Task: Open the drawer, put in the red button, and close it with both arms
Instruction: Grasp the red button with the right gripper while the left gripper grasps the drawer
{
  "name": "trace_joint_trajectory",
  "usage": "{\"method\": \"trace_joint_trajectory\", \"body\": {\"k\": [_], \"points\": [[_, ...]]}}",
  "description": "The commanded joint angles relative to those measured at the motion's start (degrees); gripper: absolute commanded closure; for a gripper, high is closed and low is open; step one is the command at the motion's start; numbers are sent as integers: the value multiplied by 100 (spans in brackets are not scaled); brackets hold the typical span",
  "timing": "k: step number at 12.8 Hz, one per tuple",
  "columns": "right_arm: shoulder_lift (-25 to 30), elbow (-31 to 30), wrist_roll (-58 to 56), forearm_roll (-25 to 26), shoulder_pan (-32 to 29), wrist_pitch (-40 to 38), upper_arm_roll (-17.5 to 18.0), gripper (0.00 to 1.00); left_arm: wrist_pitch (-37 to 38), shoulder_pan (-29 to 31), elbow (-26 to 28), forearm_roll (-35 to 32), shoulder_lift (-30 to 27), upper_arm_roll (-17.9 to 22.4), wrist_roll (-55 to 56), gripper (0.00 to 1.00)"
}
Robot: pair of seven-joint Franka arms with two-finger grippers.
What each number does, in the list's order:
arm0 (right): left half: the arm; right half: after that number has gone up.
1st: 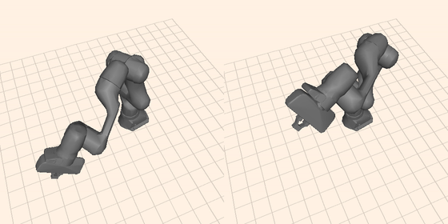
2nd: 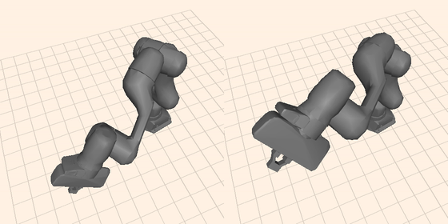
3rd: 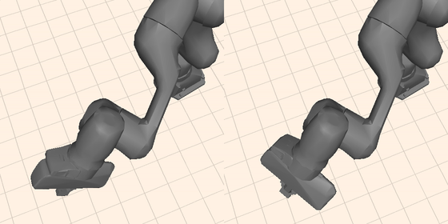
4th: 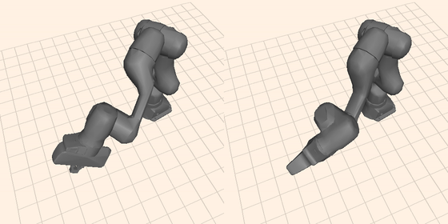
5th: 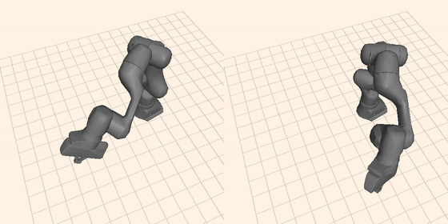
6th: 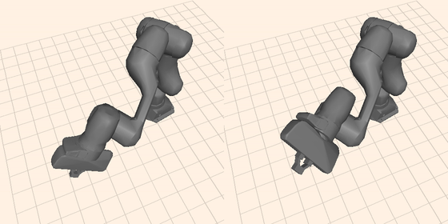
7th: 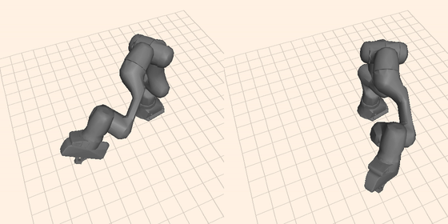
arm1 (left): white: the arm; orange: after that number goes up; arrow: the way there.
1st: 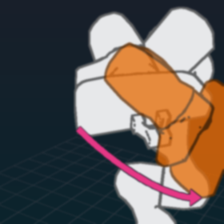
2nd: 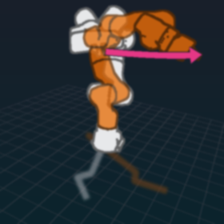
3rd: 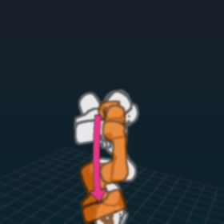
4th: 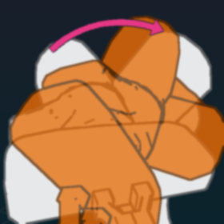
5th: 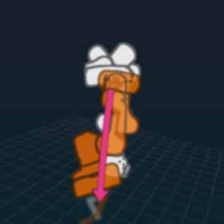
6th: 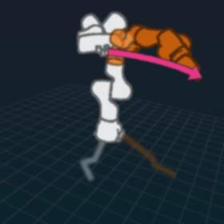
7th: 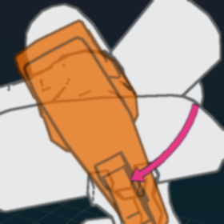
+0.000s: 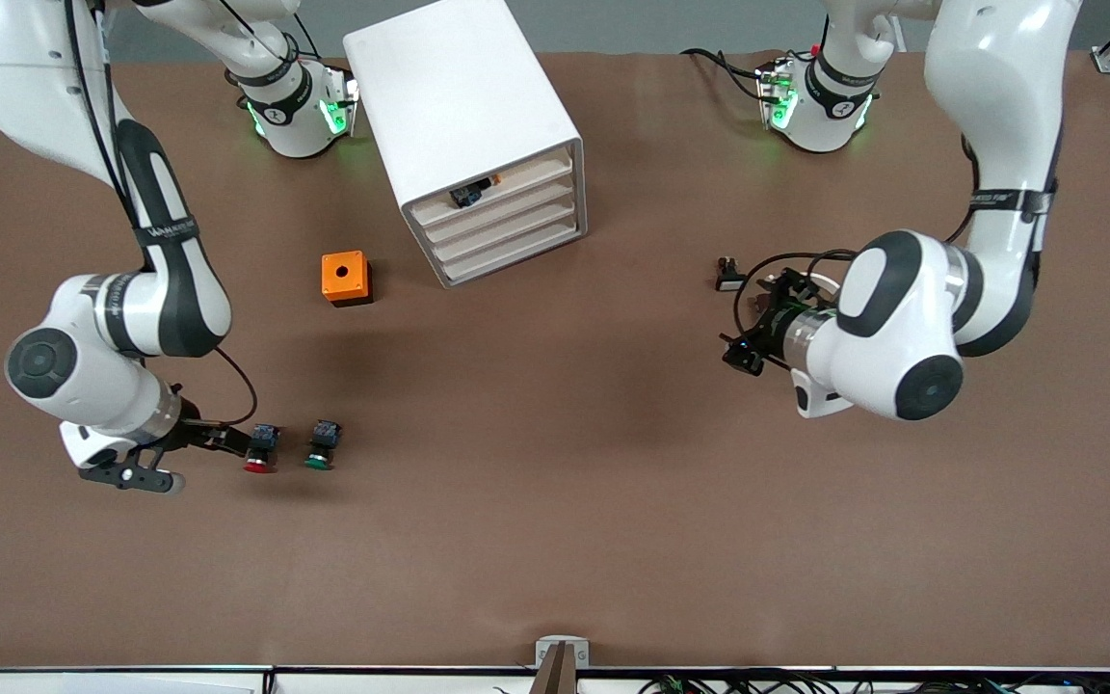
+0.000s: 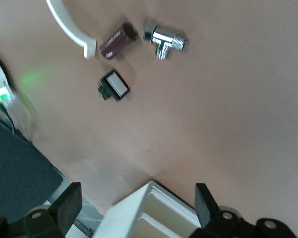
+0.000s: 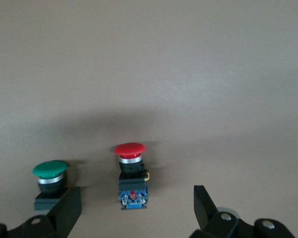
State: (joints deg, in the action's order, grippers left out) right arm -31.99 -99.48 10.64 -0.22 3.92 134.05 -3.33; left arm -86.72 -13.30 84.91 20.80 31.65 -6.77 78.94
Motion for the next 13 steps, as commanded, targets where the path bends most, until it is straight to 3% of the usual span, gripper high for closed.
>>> {"method": "trace_joint_trajectory", "body": {"k": [1, 5, 8, 10, 13], "points": [[-342, 61, -27, -154, 30, 113, 43, 0, -134, -470, -264, 275, 402, 26, 1478, 0], [-413, -220, -18, -180, 83, 235, 69, 1, -153, -796, -273, 1344, 719, 17, 3783, 0], [-439, -309, -27, -207, 83, 315, 69, 28, -144, -1120, -230, 2416, 824, 9, 3971, 2], [-545, -309, -27, -207, 83, 515, 69, 37, -153, -1297, -221, 2901, 1113, 17, 3998, 4], [-545, -300, -27, -207, 74, 508, 69, 59, -153, -1420, -229, 3631, 1457, 9, 4558, 12]]}}
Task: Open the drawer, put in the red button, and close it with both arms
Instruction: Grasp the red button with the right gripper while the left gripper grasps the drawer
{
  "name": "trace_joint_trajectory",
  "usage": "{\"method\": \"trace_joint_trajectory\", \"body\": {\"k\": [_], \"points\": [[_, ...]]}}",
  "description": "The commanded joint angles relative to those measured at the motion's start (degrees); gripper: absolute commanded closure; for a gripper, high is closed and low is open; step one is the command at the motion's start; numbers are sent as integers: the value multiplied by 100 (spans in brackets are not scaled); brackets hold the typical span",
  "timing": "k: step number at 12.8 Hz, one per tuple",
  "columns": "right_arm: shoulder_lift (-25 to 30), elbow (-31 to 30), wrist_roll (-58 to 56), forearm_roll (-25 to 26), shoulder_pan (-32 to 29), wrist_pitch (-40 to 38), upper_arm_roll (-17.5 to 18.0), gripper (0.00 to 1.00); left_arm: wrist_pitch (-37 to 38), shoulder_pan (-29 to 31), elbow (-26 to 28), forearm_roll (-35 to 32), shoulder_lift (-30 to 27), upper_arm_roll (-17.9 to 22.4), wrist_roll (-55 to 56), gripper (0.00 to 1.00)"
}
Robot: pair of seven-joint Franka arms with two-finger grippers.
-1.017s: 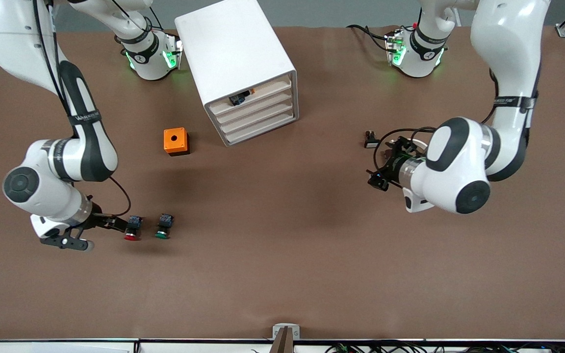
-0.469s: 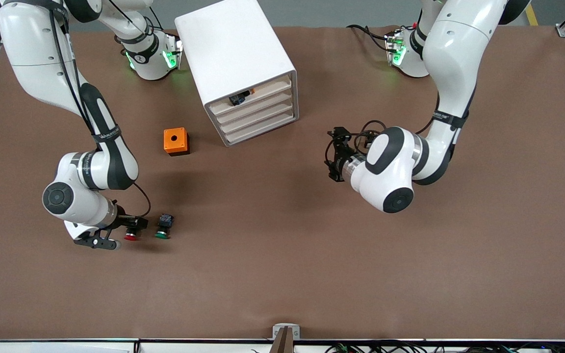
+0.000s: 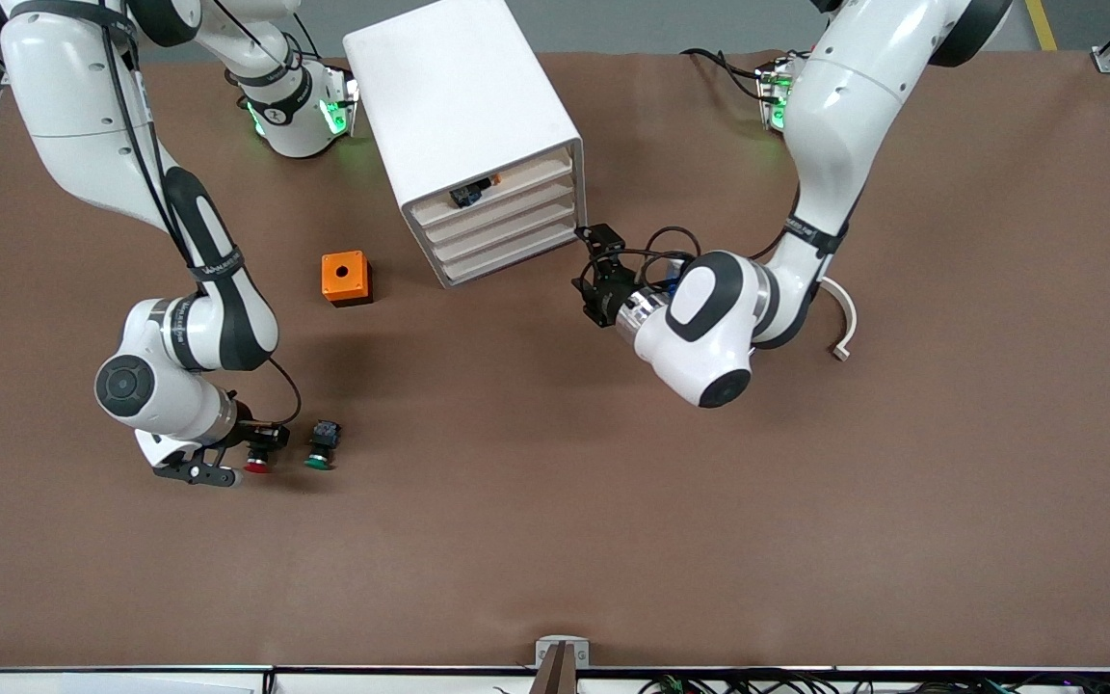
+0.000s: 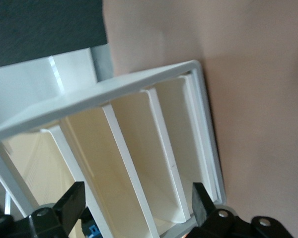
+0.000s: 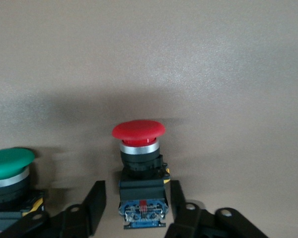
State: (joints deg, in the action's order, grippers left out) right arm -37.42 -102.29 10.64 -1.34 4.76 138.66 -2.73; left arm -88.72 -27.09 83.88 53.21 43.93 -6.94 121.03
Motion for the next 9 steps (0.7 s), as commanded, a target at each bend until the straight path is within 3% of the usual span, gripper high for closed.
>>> {"method": "trace_joint_trajectory", "body": {"k": [1, 5, 7, 9], "points": [[16, -10, -27, -94, -10, 30, 9, 67, 48, -129, -126, 549, 300, 26, 543, 15], [77, 25, 17, -94, -19, 12, 9, 94, 66, -506, -117, 708, 441, 26, 1404, 20], [235, 130, 17, -94, -19, -232, 9, 97, 75, -665, -108, 796, 476, 26, 1493, 21], [428, 507, 261, -121, -19, -1170, 0, 97, 83, -753, -108, 805, 538, 26, 1529, 21]]}}
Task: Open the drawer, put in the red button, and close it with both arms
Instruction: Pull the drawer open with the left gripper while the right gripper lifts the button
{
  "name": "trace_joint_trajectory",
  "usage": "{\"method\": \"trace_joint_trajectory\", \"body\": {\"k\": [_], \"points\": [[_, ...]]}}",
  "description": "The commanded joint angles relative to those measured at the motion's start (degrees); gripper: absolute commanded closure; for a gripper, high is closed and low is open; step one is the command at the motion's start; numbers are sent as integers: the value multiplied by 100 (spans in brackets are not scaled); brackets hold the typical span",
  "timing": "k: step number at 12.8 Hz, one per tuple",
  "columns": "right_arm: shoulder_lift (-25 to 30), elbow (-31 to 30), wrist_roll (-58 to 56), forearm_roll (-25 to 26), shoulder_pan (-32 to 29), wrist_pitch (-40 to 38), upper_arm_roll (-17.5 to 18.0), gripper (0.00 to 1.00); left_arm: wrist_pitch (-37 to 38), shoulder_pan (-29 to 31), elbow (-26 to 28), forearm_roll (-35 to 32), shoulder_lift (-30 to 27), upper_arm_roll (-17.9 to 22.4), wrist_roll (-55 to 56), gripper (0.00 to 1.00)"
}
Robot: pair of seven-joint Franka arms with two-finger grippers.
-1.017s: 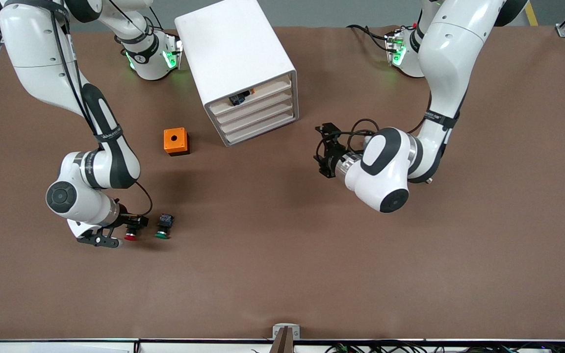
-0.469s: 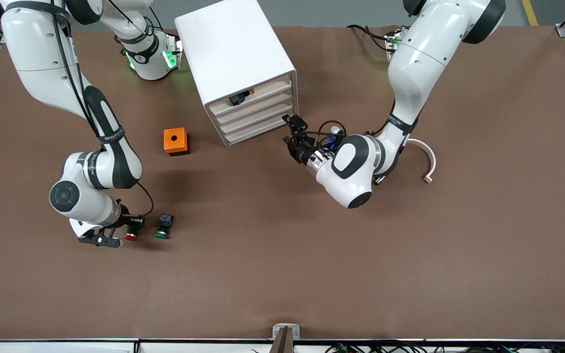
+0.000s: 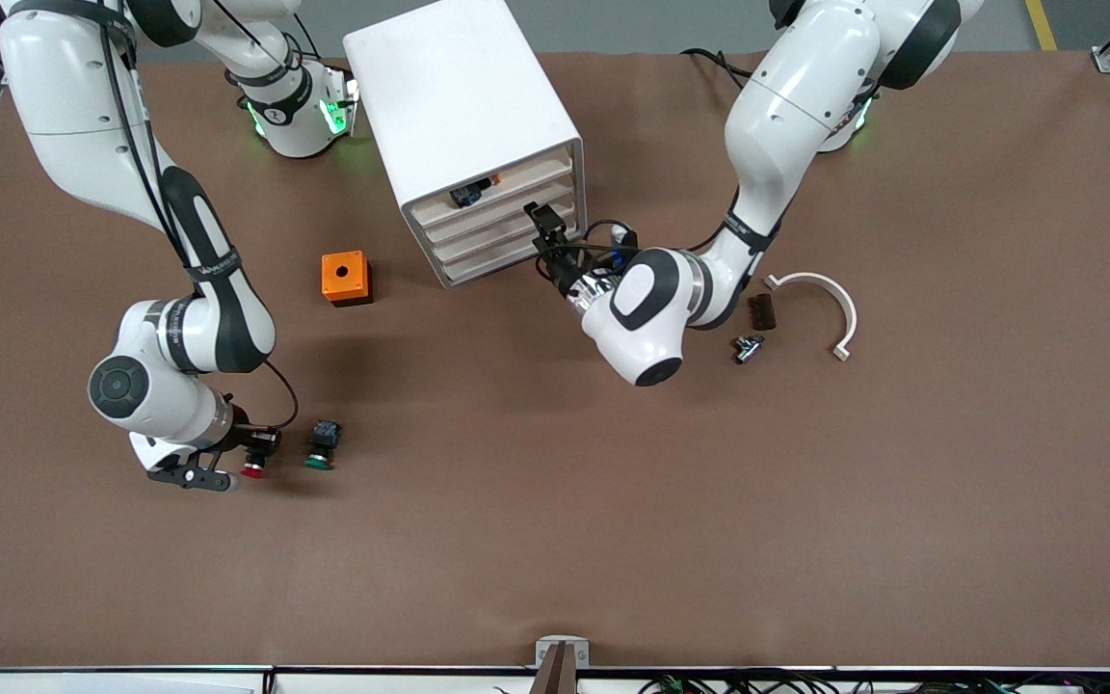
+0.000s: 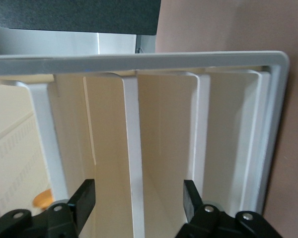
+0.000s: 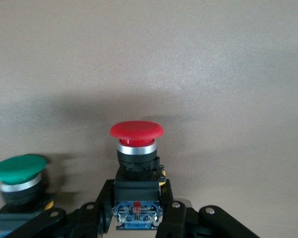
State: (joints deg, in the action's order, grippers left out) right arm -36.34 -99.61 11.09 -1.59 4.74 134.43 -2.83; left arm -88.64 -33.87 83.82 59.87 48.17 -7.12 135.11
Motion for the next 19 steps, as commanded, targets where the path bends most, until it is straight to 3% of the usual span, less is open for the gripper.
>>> {"method": "trace_joint_trajectory", "body": {"k": [1, 4, 5, 8, 12, 17, 19], "points": [[468, 328, 375, -96, 0, -1073, 19, 97, 67, -102, -102, 148, 140, 44, 129, 22], [899, 547, 1427, -96, 298, -1716, 11, 98, 75, -269, -102, 201, 167, 44, 304, 34], [970, 661, 1779, -96, 377, -1996, 11, 98, 75, -304, -102, 201, 167, 44, 340, 43], [1085, 1075, 3097, -61, 773, -2815, 11, 99, 67, -305, -120, 201, 158, 44, 288, 83], [1295, 1093, 4215, -95, 1046, -3185, 19, 99, 66, -208, -129, 139, 132, 53, 235, 100], [1472, 1373, 5314, -122, 1318, -3756, 28, 99, 75, 581, -400, 121, 96, 106, -176, 98], [1472, 1558, 5744, -331, 1485, -3757, 28, 99, 75, 820, -497, 139, 114, 106, -590, 88]]}}
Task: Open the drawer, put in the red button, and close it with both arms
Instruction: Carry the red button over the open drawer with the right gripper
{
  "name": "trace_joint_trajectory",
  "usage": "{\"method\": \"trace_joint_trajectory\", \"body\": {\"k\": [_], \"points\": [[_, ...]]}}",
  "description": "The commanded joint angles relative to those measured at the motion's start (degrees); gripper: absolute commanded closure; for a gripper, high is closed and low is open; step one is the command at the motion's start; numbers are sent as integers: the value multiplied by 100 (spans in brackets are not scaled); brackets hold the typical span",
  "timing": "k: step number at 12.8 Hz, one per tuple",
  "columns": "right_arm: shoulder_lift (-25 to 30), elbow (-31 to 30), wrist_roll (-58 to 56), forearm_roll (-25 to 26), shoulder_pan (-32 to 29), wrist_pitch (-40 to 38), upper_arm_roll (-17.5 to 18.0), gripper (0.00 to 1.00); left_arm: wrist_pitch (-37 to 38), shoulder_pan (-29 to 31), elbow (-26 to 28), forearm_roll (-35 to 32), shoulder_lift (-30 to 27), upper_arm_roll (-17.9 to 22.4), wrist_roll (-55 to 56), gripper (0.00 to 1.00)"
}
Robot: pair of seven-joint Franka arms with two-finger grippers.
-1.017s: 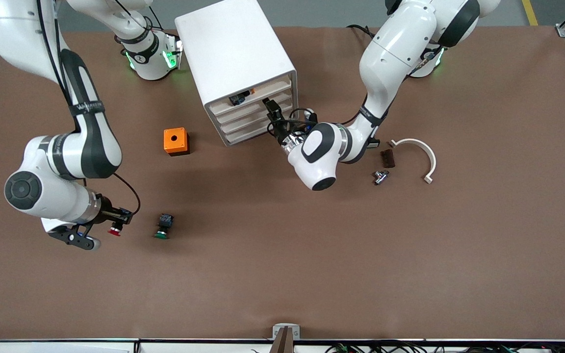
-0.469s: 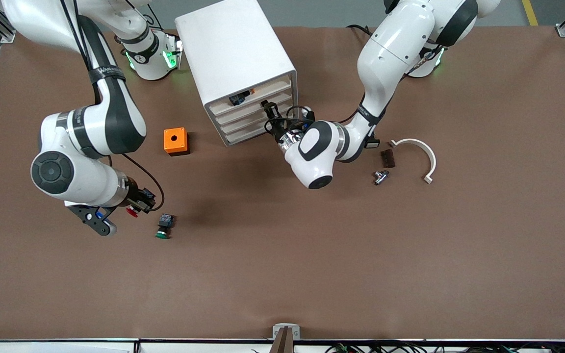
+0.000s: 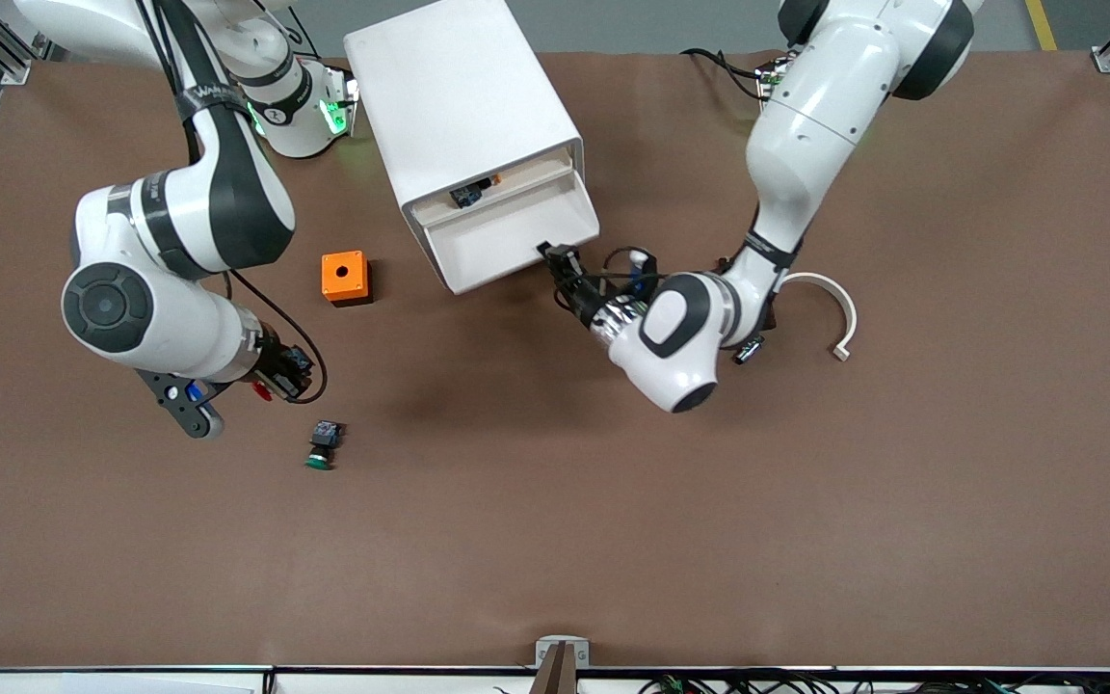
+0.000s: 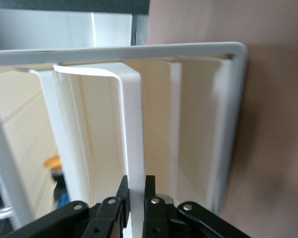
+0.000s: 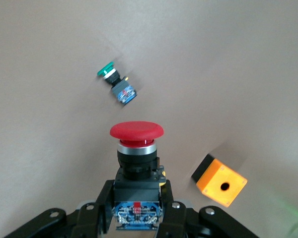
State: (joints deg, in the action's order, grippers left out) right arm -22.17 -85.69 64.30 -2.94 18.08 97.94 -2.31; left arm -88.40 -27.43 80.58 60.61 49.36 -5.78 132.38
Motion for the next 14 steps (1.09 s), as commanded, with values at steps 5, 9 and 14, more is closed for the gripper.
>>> {"method": "trace_joint_trajectory", "body": {"k": [5, 9, 14], "points": [[55, 290, 1408, -497, 590, -74, -24, 99, 138, 412, -227, -57, -84, -3, -371, 1], [11, 237, 2304, -523, 1223, -29, -33, 99, 752, 912, -630, -1269, -260, -64, -406, 1], [37, -551, 3912, -681, 2224, 935, -42, 99, 1535, 2082, -834, -1454, -471, -38, -1713, 1]]}}
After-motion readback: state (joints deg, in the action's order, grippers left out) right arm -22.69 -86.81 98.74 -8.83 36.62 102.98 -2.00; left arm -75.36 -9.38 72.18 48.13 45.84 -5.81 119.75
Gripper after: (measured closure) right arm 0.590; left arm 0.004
